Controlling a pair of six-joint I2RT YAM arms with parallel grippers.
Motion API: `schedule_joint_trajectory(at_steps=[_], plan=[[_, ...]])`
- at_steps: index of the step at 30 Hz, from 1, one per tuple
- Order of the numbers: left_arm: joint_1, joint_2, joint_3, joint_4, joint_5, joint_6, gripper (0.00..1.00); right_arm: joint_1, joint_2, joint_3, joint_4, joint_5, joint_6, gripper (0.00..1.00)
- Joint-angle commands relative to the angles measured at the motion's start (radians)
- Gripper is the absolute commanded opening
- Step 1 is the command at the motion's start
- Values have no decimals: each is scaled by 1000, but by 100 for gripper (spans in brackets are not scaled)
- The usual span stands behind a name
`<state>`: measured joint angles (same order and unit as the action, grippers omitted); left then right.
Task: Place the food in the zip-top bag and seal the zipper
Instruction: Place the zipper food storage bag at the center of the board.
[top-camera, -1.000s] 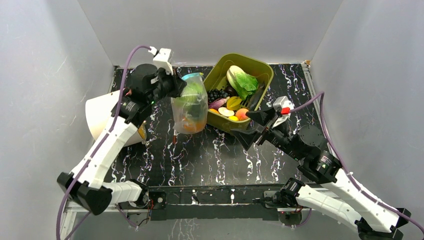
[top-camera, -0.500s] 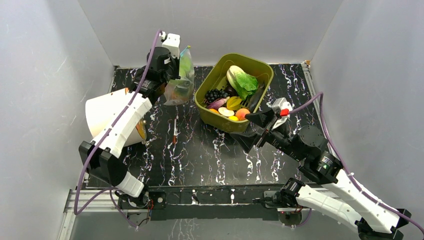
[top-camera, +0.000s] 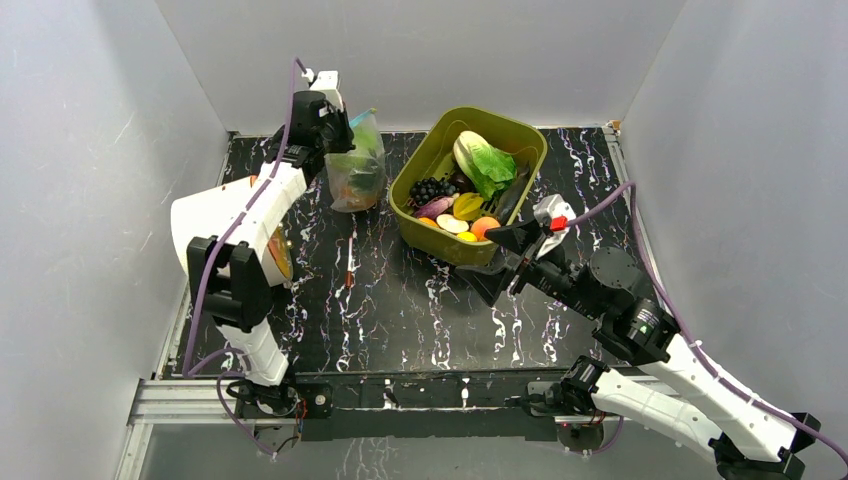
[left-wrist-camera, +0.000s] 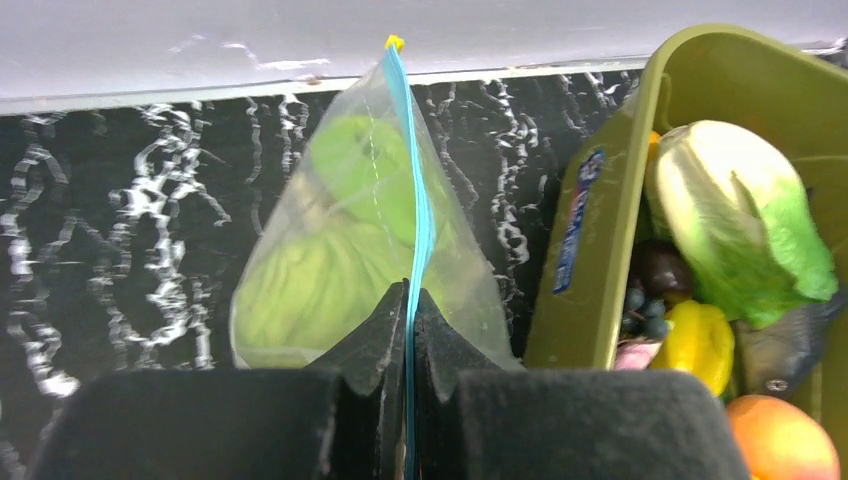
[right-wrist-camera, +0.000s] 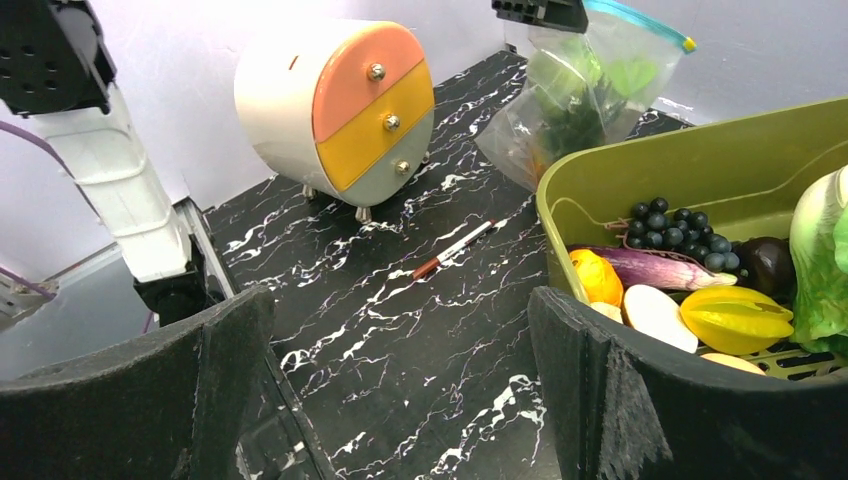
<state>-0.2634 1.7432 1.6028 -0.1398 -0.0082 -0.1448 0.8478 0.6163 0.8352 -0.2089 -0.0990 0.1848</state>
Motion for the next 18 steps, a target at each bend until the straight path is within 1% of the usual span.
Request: schedule_joint_trajectory(at_steps=[1, 4, 6, 10, 13, 14, 16, 18], plan=[[21, -11, 8, 222, 182, -175, 0, -3, -1, 29, 49, 0, -5, 98], [53, 7, -55, 319, 274, -331, 0, -3, 13, 40, 49, -6, -5, 98], [80, 20, -97, 342, 291, -373, 0, -3, 21, 44, 48, -14, -5, 98], [128, 30, -161, 333, 268, -357, 0, -3, 19, 38, 48, -19, 2, 98], [154, 54, -135, 238, 199, -290, 0, -3, 20, 40, 48, -18, 2, 98], [163, 67, -118, 203, 179, -269, 2, -3, 22, 42, 48, -18, -2, 98], [177, 93, -86, 140, 150, -224, 12, -3, 26, 45, 48, -17, -4, 98], [185, 106, -67, 99, 133, -185, 29, -2, 31, 44, 50, -17, -4, 98]])
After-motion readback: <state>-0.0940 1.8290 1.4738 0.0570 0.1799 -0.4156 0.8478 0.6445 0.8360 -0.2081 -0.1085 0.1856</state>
